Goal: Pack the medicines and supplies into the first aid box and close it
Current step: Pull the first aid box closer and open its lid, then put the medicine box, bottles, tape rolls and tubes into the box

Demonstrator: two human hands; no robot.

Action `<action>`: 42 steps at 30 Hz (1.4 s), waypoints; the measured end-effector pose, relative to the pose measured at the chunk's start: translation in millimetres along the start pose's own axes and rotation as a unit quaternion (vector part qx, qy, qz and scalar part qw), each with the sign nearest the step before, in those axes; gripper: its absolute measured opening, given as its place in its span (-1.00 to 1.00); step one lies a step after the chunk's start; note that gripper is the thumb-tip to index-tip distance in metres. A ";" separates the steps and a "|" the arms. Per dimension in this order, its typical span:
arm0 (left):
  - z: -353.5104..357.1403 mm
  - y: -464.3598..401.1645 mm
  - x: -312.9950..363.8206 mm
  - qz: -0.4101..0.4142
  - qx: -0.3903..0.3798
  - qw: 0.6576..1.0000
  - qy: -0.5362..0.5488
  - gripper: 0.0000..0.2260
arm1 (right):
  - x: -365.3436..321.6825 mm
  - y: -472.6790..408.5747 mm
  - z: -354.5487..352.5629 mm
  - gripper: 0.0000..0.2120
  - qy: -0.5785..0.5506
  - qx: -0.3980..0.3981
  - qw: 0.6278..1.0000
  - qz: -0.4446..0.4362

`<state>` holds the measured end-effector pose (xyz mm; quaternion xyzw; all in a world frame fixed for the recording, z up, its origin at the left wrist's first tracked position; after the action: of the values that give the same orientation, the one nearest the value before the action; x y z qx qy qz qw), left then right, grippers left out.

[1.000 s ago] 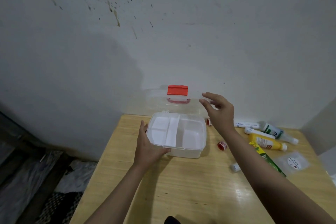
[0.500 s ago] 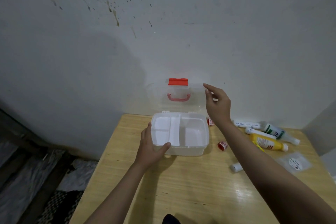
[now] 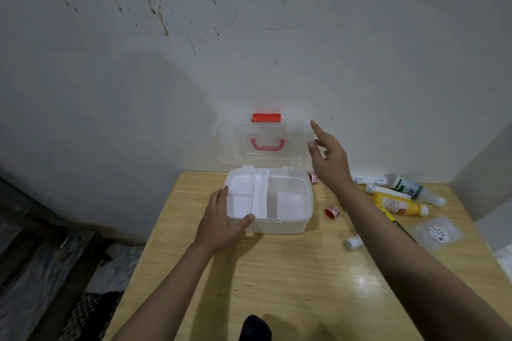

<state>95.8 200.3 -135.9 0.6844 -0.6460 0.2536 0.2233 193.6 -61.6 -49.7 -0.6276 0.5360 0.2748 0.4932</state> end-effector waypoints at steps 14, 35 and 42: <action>6.4 1.8 -1.3 0.008 0.035 0.999 0.023 -0.17 | 79.8 130.5 -101.3 -0.65 0.335 0.111 0.933 0.066; 11.2 1.8 -6.7 0.013 0.044 0.998 0.051 -0.16 | 35.1 159.3 -88.5 -0.62 0.209 0.174 0.961 0.040; 10.1 1.9 -7.7 0.006 0.052 0.997 0.062 -0.12 | -13.1 94.4 -22.0 -0.66 0.286 -0.034 0.957 -0.027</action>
<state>94.2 199.7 -148.6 0.6740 -0.6210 0.3302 0.2260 96.8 -70.6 -60.9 -0.7108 0.6275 0.0884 0.3053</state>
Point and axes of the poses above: each hand's wrist, its own y-axis away from the middle knuckle, its own z-axis out of the palm, x = y × z, the point moved 5 cm from there along -y, towards the middle knuckle, and after that the axes turned 1 degree about z, right-handed, at the moved point
